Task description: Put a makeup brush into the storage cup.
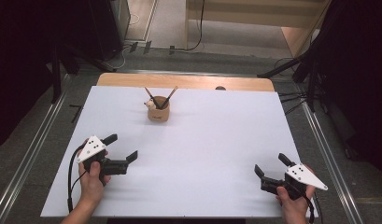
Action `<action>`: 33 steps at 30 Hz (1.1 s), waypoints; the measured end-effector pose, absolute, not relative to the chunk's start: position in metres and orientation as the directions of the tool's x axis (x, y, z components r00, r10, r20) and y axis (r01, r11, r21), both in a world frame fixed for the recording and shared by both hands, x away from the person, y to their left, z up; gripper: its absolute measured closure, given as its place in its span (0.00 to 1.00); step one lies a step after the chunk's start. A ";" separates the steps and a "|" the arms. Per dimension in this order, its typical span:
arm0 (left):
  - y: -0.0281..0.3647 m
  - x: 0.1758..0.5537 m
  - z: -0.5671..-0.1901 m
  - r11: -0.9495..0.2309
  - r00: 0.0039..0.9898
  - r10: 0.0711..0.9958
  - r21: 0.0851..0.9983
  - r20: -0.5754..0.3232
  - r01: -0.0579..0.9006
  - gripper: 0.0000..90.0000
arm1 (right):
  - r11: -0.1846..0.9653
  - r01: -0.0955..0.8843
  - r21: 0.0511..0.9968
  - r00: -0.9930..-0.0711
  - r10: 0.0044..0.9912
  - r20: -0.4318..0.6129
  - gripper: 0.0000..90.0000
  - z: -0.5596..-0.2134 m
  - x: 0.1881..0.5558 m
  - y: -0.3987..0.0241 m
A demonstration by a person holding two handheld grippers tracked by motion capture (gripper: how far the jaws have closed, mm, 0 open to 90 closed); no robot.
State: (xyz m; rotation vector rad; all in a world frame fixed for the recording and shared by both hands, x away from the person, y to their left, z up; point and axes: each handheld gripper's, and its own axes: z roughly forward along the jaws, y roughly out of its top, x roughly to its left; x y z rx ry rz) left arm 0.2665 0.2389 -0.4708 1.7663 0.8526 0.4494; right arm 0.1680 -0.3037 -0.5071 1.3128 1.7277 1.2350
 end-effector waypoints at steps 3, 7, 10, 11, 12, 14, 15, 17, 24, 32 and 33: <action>0.243 0.263 -0.473 -0.166 0.669 0.735 0.928 -0.109 0.334 0.00 | 0.062 0.359 0.931 -0.300 0.952 0.052 0.03 -0.507 0.168 -0.303; 0.249 0.259 -0.475 -0.168 0.661 0.743 0.929 -0.100 0.330 0.00 | 0.066 0.357 0.932 -0.301 0.952 0.048 0.03 -0.507 0.168 -0.303; 0.255 0.256 -0.476 -0.168 0.651 0.753 0.929 -0.095 0.330 0.00 | 0.069 0.356 0.932 -0.302 0.952 0.045 0.03 -0.507 0.168 -0.303; 0.257 0.255 -0.477 -0.164 0.650 0.754 0.929 -0.099 0.332 0.00 | 0.068 0.357 0.932 -0.301 0.952 0.046 0.03 -0.507 0.168 -0.302; 0.259 0.254 -0.477 -0.163 0.645 0.757 0.929 -0.098 0.332 0.00 | 0.070 0.356 0.932 -0.302 0.952 0.044 0.03 -0.507 0.168 -0.302; 0.263 0.252 -0.477 -0.156 0.641 0.761 0.930 -0.102 0.333 0.00 | 0.071 0.356 0.932 -0.302 0.952 0.042 0.03 -0.507 0.168 -0.302; 0.265 0.251 -0.477 -0.154 0.640 0.761 0.931 -0.102 0.332 0.00 | 0.073 0.356 0.932 -0.303 0.952 0.041 0.03 -0.507 0.168 -0.302; 0.267 0.249 -0.477 -0.155 0.634 0.767 0.931 -0.097 0.331 0.00 | 0.071 0.356 0.932 -0.301 0.953 0.042 0.03 -0.507 0.168 -0.302; 0.275 0.242 -0.481 -0.156 0.625 0.774 0.929 -0.097 0.336 0.00 | 0.069 0.356 0.932 -0.299 0.953 0.043 0.03 -0.507 0.167 -0.303; 0.284 0.235 -0.483 -0.159 0.619 0.779 0.926 -0.095 0.342 0.00 | 0.081 0.356 0.931 -0.303 0.952 0.033 0.03 -0.507 0.168 -0.302; 0.285 0.234 -0.483 -0.158 0.620 0.779 0.927 -0.096 0.341 0.00 | 0.083 0.356 0.931 -0.304 0.952 0.032 0.03 -0.507 0.168 -0.302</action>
